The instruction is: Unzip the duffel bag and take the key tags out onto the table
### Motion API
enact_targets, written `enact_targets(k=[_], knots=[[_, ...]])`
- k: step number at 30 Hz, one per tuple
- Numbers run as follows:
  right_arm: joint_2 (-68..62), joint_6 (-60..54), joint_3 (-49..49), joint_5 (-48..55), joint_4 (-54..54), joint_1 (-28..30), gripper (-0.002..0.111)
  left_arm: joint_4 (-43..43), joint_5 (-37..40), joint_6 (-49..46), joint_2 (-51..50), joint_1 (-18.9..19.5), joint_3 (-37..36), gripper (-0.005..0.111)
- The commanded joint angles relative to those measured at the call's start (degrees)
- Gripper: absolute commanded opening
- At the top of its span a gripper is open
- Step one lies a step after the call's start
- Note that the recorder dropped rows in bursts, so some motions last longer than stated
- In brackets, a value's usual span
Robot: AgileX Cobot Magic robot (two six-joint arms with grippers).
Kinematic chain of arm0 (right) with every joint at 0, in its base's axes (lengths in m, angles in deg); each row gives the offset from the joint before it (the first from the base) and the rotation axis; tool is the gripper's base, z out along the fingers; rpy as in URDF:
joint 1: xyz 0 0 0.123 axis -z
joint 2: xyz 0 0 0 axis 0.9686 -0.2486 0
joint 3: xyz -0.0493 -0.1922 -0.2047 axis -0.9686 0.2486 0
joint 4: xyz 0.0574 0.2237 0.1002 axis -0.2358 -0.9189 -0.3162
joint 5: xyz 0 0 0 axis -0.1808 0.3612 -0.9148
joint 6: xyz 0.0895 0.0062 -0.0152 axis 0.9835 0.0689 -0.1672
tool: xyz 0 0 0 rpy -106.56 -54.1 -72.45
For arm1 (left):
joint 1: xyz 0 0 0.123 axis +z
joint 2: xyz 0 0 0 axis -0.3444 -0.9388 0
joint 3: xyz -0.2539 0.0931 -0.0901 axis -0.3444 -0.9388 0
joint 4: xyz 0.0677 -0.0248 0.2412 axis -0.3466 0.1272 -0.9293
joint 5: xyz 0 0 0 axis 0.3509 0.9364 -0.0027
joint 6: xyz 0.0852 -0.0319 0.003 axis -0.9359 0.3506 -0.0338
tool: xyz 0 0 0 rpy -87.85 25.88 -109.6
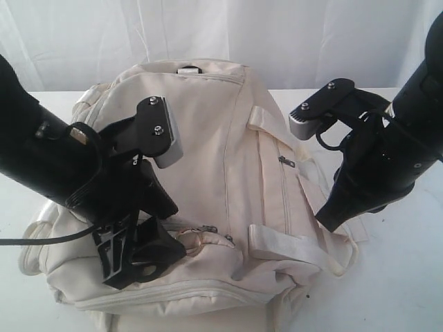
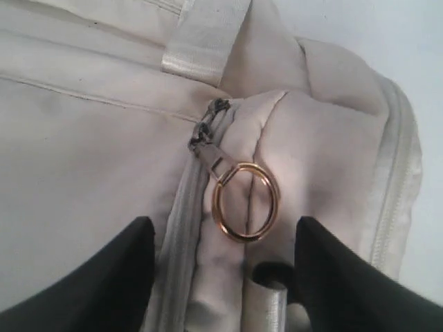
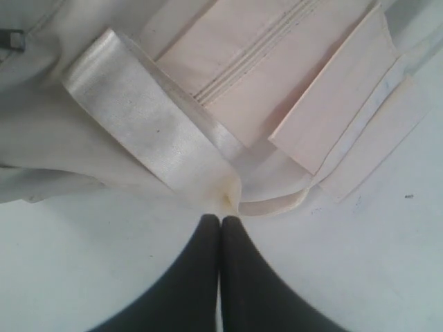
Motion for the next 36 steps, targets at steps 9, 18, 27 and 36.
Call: enact_targets(k=[9, 18, 27, 36], knots=[[0.4, 0.3, -0.2, 0.1, 0.3, -0.2, 0.000, 9.5, 2.7, 0.9, -4.0, -0.4, -0.4, 0.064], [0.4, 0.4, -0.2, 0.1, 0.3, -0.2, 0.000, 10.0, 5.0, 0.8, -4.0, -0.4, -0.3, 0.033], [0.4, 0.4, -0.2, 0.1, 0.2, -0.2, 0.000, 10.0, 4.6, 0.8, -3.5, -0.4, -0.3, 0.002], [0.4, 0.4, -0.2, 0.0, 0.2, -0.2, 0.000, 10.0, 1.0, 0.8, 2.5, -0.4, -0.3, 0.000]])
